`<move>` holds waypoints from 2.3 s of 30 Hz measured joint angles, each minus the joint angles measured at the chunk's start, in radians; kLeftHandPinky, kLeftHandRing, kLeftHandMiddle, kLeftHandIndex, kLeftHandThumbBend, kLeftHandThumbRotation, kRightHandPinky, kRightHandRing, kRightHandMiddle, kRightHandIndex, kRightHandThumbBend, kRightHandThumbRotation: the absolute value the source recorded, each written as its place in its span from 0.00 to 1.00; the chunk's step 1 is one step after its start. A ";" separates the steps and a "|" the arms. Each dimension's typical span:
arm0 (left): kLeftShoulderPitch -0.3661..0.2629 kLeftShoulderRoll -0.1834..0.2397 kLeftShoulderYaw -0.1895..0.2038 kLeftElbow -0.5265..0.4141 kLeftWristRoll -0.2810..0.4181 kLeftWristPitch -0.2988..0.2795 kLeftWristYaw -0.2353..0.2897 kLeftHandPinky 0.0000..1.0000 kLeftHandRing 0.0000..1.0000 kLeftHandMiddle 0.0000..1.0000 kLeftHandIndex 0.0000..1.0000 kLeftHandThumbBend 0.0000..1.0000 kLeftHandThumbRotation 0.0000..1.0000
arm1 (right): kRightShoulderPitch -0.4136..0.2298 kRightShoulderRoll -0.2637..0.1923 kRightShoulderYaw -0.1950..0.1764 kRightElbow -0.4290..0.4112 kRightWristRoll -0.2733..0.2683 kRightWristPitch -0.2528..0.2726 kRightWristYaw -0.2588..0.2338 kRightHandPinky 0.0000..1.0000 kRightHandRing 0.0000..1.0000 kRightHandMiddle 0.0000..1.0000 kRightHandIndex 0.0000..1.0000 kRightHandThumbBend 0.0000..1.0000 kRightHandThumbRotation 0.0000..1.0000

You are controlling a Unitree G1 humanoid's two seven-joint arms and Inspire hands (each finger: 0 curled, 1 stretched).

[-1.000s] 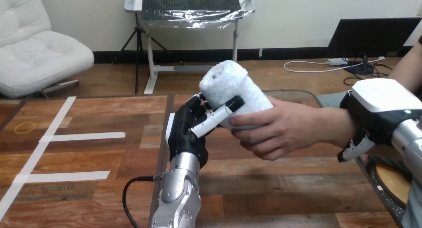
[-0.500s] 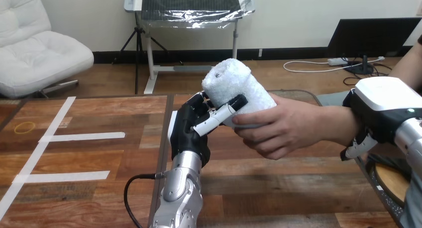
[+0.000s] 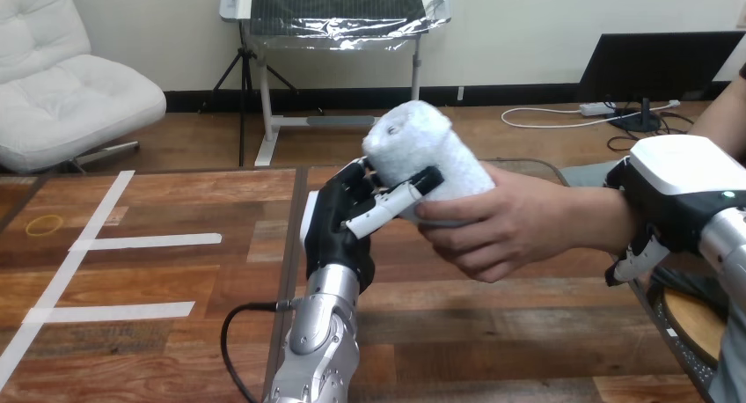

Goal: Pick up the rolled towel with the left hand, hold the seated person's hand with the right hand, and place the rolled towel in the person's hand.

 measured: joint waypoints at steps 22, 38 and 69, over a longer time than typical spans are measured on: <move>-0.001 0.003 -0.013 -0.131 0.061 0.024 -0.217 1.00 1.00 1.00 1.00 1.00 0.58 | 0.013 0.004 -0.012 -0.020 0.048 -0.042 0.013 0.86 0.95 0.95 0.90 0.88 0.00; 0.013 0.007 -0.051 -0.231 0.085 0.059 -0.309 1.00 1.00 1.00 1.00 0.98 0.57 | 0.078 0.006 -0.071 -0.117 0.077 -0.003 0.012 0.87 0.96 0.95 0.89 0.87 0.00; 0.278 0.129 -0.070 -0.505 0.103 0.035 -0.324 0.95 0.98 0.99 1.00 0.91 0.59 | 0.285 0.188 -0.184 -0.406 0.118 0.096 -0.077 0.88 0.97 0.96 0.88 0.82 0.00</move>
